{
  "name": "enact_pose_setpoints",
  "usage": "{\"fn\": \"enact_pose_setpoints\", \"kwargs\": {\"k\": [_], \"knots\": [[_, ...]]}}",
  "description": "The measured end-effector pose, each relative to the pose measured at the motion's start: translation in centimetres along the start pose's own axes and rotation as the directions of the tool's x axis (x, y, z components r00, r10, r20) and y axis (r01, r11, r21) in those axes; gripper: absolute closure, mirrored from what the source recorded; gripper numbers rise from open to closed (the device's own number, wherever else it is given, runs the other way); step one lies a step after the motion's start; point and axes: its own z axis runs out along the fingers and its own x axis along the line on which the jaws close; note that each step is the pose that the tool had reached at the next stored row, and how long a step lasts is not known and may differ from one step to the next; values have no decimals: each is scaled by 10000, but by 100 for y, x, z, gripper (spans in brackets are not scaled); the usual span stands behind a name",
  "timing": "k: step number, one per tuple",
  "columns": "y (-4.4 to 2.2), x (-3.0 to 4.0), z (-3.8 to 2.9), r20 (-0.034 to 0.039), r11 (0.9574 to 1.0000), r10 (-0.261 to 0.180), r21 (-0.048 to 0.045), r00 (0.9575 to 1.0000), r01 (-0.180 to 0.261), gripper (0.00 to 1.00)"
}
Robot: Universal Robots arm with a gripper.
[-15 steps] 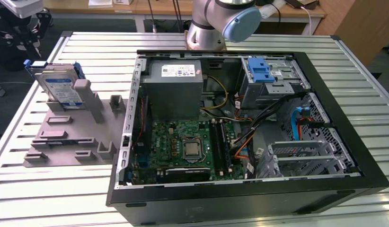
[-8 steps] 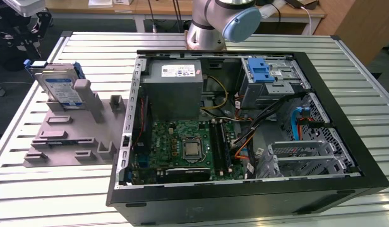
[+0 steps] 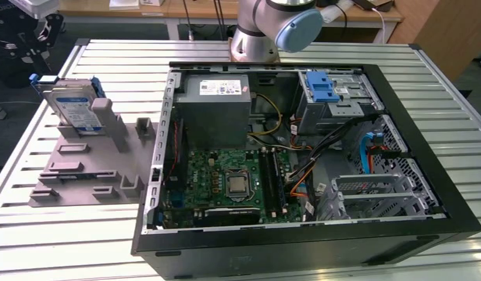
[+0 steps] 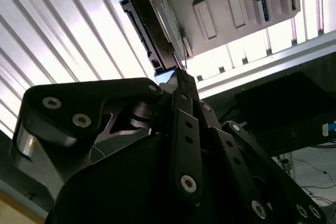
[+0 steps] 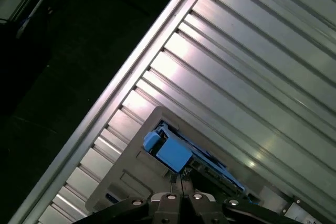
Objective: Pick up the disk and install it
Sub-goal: 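Pick up the disk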
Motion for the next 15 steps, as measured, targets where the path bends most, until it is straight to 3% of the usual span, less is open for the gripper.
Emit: {"fn": "enact_pose_setpoints", "kwargs": {"k": [8,15], "knots": [[0,0,1,-28,9972,-747,5,9972,747,89],[0,0,1,-50,9913,-1314,9,9913,1314,89]]}}
